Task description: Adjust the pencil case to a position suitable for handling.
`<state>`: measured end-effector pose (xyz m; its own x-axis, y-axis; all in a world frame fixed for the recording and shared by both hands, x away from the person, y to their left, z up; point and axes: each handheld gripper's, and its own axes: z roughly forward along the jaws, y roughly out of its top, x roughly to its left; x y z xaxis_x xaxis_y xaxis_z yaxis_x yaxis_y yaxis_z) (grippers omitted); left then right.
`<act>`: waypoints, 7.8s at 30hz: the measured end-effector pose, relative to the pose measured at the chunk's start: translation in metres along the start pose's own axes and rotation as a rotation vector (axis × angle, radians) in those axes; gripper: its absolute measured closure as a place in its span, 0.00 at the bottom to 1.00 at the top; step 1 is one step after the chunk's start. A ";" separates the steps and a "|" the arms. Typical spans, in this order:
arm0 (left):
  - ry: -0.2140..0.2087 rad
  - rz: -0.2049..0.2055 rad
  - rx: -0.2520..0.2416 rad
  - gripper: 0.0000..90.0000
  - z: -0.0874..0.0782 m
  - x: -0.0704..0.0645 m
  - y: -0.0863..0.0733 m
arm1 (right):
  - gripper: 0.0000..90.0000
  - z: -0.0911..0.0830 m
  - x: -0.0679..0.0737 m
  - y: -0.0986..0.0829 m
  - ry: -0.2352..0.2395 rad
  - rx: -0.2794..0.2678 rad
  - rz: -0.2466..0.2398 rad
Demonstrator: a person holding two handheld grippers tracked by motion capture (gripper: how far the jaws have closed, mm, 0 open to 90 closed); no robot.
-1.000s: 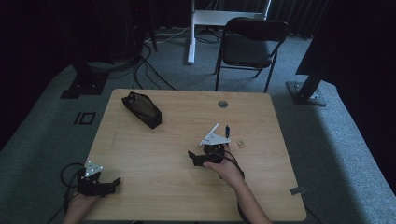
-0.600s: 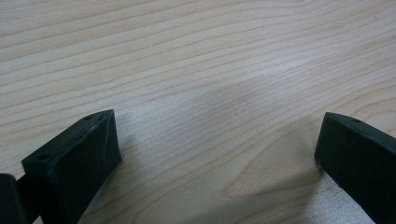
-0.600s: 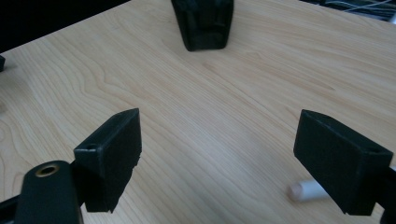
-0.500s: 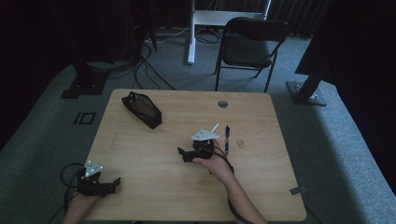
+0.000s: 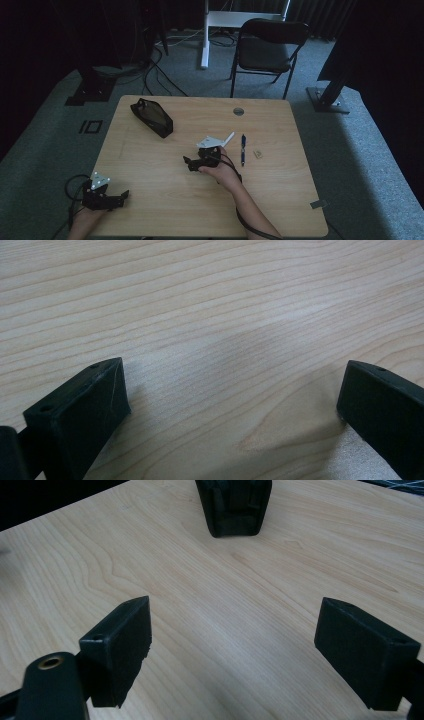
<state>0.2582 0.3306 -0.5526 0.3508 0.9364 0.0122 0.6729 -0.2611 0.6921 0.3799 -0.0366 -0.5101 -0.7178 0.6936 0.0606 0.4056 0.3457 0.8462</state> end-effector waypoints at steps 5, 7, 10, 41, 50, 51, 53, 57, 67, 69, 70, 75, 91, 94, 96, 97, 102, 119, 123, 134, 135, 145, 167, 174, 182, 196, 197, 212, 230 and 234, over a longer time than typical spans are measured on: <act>0.000 0.000 0.000 0.00 0.000 0.000 0.000 | 0.17 0.009 0.000 0.003 -0.005 -0.003 0.000; 0.000 0.000 0.000 0.00 0.000 0.000 0.000 | 0.17 0.012 0.001 0.002 -0.009 0.000 -0.001; 0.000 0.000 0.000 0.00 0.000 0.000 0.000 | 0.17 0.017 0.000 0.003 -0.014 0.004 0.002; -0.004 0.002 -0.002 0.00 0.000 0.000 -0.001 | 0.21 0.065 0.009 0.040 -0.021 -0.027 -0.022; -0.004 0.002 -0.002 0.00 0.000 0.000 -0.001 | 0.34 0.077 0.006 0.049 -0.056 -0.030 -0.028; -0.004 0.002 -0.002 0.00 0.000 0.000 -0.001 | 0.35 0.079 0.005 0.050 -0.053 -0.028 -0.031; -0.003 0.002 -0.002 0.00 0.000 0.000 -0.001 | 0.37 0.082 0.005 0.052 -0.056 -0.020 -0.032; -0.004 0.002 -0.002 0.00 0.000 0.000 -0.001 | 0.41 0.087 0.005 0.054 -0.058 -0.016 -0.012; -0.004 0.002 -0.002 0.00 0.000 0.000 -0.001 | 0.51 0.103 0.006 0.061 -0.087 -0.032 0.012; -0.004 0.003 -0.002 0.00 0.000 0.000 -0.001 | 0.55 0.105 0.005 0.063 -0.094 -0.028 0.020; -0.004 0.002 -0.001 0.00 0.000 0.000 -0.001 | 0.57 0.106 0.005 0.064 -0.090 -0.027 0.027; -0.003 0.004 -0.001 0.00 -0.001 0.000 -0.001 | 0.59 0.112 0.005 0.066 -0.093 -0.013 0.026; -0.003 0.005 0.000 0.00 -0.001 0.000 -0.001 | 0.67 0.124 -0.001 0.068 -0.117 -0.001 0.035; -0.003 0.003 -0.001 0.00 0.000 0.000 -0.001 | 0.80 0.124 -0.003 0.068 -0.102 0.001 0.021; -0.003 0.004 -0.002 0.00 0.000 0.000 -0.001 | 0.81 0.122 -0.004 0.068 -0.100 0.010 0.011; -0.003 0.004 -0.001 0.00 0.000 0.000 -0.001 | 0.81 0.122 -0.004 0.069 -0.093 0.014 0.011; -0.003 0.003 -0.002 0.00 0.000 0.000 -0.001 | 0.81 0.118 -0.002 0.068 -0.087 0.020 0.014; -0.006 0.005 -0.002 0.00 0.000 0.000 0.000 | 0.81 0.105 0.005 0.059 -0.070 0.021 0.024; -0.006 0.003 -0.004 0.00 0.000 0.000 -0.001 | 0.81 0.100 0.006 0.056 -0.065 0.018 0.033; -0.005 0.005 -0.002 0.00 0.000 0.000 -0.001 | 0.81 0.087 0.008 0.048 -0.057 0.016 0.041; -0.005 0.006 -0.002 0.00 0.000 0.000 -0.001 | 0.81 0.085 0.008 0.047 -0.055 0.014 0.039; -0.004 0.003 -0.001 0.00 0.000 0.000 -0.001 | 0.81 0.072 0.012 0.038 -0.039 0.016 0.019; -0.002 0.001 -0.001 0.00 0.000 0.000 -0.001 | 0.81 0.037 0.020 0.020 -0.015 -0.026 0.037; -0.002 0.000 -0.002 0.00 0.000 0.000 -0.001 | 0.81 0.025 0.023 0.011 -0.008 -0.033 0.020; -0.002 0.001 -0.002 0.00 0.000 0.000 -0.001 | 0.81 0.008 0.027 0.002 0.000 -0.046 -0.002; -0.002 0.001 -0.002 0.00 0.000 0.000 0.000 | 0.81 -0.022 0.026 -0.020 0.001 -0.040 -0.042; -0.002 0.000 -0.002 0.00 0.000 0.000 -0.001 | 0.81 -0.023 0.027 -0.022 0.000 -0.033 -0.046; -0.002 0.000 -0.002 0.00 0.000 0.000 -0.001 | 0.81 -0.054 0.023 -0.044 0.024 -0.015 -0.047; -0.002 0.000 -0.002 0.00 0.000 0.000 0.000 | 0.81 -0.092 0.011 -0.070 -0.007 0.001 -0.058; -0.002 0.001 -0.002 0.00 0.000 0.000 0.000 | 0.81 -0.103 0.008 -0.078 -0.019 0.009 -0.059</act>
<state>0.2578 0.3312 -0.5527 0.3522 0.9358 0.0113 0.6716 -0.2612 0.6934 0.2848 -0.1232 -0.5213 -0.7296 0.6839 0.0010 0.3684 0.3919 0.8430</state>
